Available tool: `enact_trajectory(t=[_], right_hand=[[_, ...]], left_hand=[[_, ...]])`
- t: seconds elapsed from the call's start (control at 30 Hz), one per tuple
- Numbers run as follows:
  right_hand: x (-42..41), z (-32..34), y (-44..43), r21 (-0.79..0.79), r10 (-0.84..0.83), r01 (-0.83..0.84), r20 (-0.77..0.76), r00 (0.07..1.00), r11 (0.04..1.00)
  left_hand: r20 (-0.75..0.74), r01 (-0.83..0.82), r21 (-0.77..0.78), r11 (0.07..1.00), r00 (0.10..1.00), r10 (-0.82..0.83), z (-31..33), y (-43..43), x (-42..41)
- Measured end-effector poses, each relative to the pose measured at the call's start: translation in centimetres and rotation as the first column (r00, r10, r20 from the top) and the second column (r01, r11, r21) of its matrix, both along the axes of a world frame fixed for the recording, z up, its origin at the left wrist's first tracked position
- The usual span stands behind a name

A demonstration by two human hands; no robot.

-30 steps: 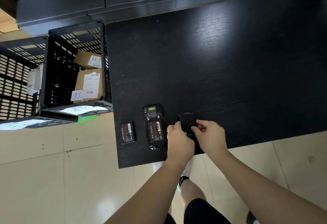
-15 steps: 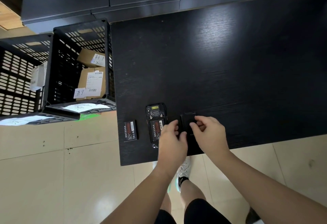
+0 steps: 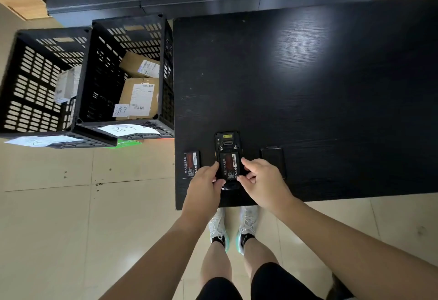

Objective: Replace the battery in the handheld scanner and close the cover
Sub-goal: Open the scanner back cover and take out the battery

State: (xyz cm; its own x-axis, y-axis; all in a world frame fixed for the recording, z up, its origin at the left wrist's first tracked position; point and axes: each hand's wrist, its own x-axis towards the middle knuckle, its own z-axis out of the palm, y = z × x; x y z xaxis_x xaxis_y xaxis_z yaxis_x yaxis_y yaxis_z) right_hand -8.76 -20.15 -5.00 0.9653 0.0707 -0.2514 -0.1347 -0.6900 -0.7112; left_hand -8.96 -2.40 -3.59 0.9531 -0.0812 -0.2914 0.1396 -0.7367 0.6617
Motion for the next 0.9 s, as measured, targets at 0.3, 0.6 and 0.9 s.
enact_trajectory(t=[0.3, 0.6, 0.9], right_hand=[[0.5, 1.0, -0.8, -0.195, 0.273, -0.274, -0.03, 0.962, 0.942], [-0.5, 1.6, -0.5, -0.338, 0.382, -0.329, 0.102, 0.919, 0.882], [-1.7, 0.8, 1.0, -0.176, 0.122, -0.097, 0.137, 0.983, 0.98]], left_hand=[[0.04, 0.27, 0.214, 0.939, 0.958, -0.284, -0.8, 0.9, 0.3], [0.099, 0.412, 0.45, 0.793, 0.859, -0.503, 0.0, 0.8, 0.2], [0.207, 0.351, 0.351, 0.868, 0.875, -0.438, -1.1, 0.9, -0.3]])
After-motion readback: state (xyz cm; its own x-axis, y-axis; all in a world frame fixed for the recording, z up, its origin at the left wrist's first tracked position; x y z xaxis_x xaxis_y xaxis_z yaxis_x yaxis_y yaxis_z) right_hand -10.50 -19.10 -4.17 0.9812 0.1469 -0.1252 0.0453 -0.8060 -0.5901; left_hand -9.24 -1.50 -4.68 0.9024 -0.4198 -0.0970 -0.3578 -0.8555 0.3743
